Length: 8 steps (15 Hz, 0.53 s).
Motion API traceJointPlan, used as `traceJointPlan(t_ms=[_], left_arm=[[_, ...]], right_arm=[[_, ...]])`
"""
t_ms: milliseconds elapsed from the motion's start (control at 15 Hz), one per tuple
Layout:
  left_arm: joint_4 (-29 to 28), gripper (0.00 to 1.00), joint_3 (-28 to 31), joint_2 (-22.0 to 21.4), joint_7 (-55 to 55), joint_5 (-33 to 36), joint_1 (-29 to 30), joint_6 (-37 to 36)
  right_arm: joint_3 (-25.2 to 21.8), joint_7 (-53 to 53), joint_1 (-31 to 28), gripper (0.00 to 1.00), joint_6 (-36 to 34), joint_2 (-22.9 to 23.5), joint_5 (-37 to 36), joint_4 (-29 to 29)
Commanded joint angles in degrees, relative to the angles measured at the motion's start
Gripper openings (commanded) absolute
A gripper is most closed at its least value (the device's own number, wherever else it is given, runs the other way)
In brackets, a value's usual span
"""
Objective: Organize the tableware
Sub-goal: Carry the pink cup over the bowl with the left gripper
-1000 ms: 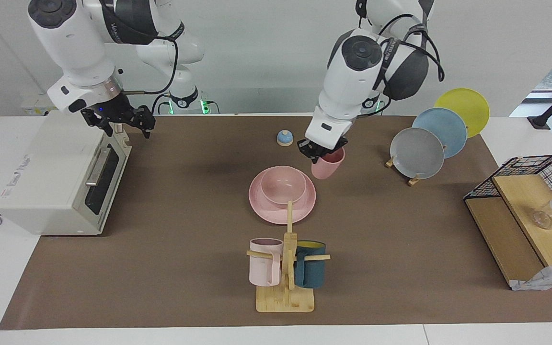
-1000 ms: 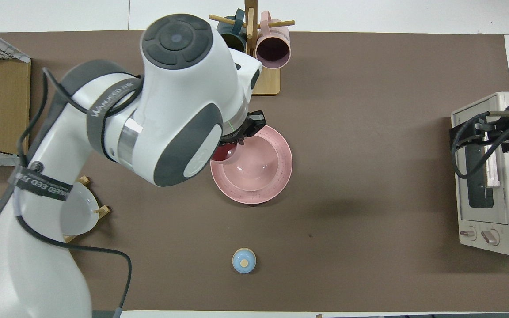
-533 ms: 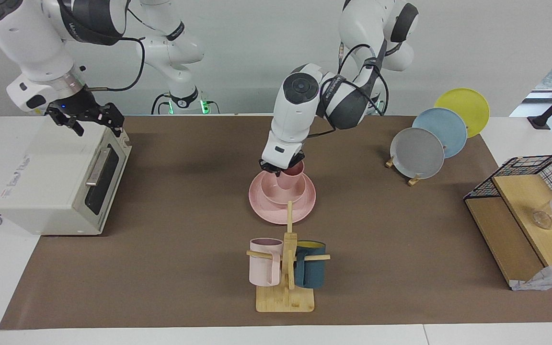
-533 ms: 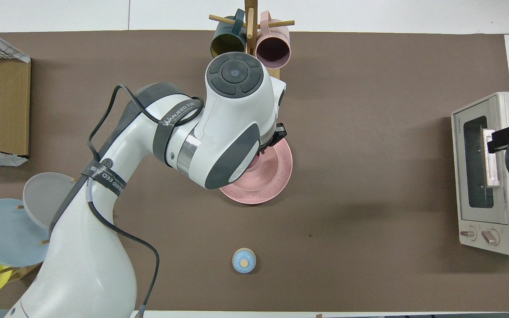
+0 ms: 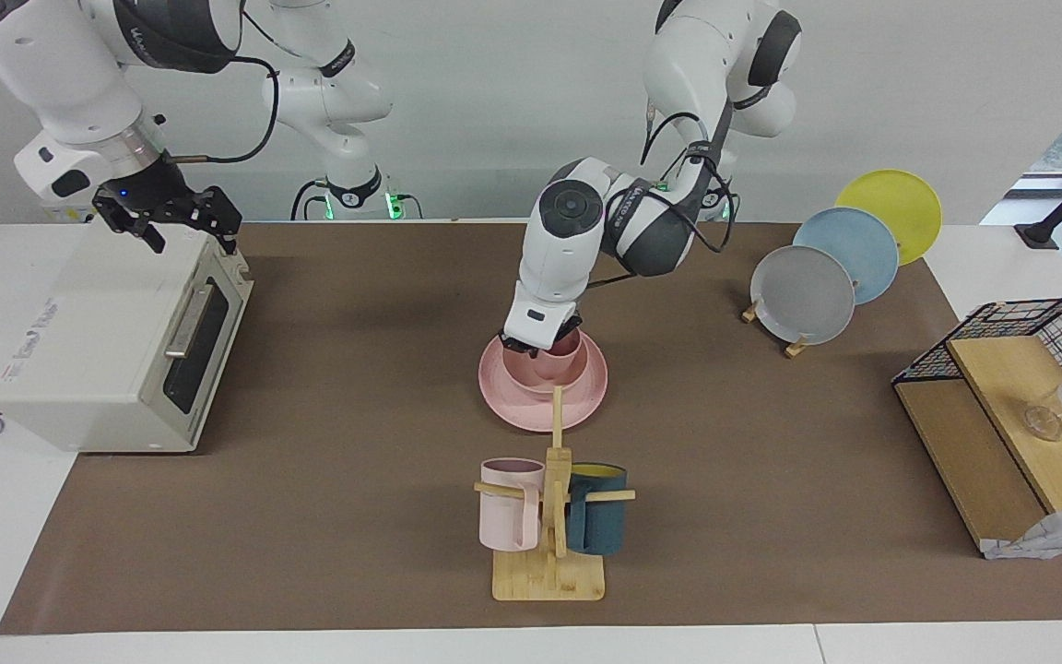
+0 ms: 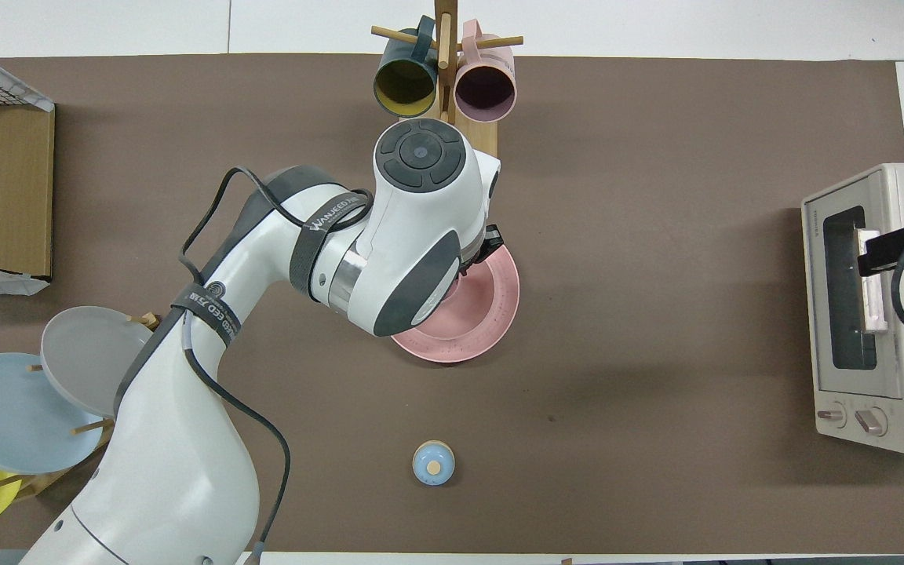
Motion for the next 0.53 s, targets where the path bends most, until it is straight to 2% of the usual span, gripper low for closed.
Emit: traceJointPlan(t_ms=[0, 467], left_arm=[[-2.2, 0.0, 0.76, -0.75, -0.9, 0.89, -0.83, 2.51], [-5.37, 0.0, 0.76, -0.93, -0.81, 2.12, -1.53, 6.03]], right_arm=[[1.38, 1.42, -0.15, 1.0, -0.86, -0.74, 0.84, -0.07], [1.47, 1.6, 0.56, 1.0, -1.47, 1.72, 0.93, 1.34]])
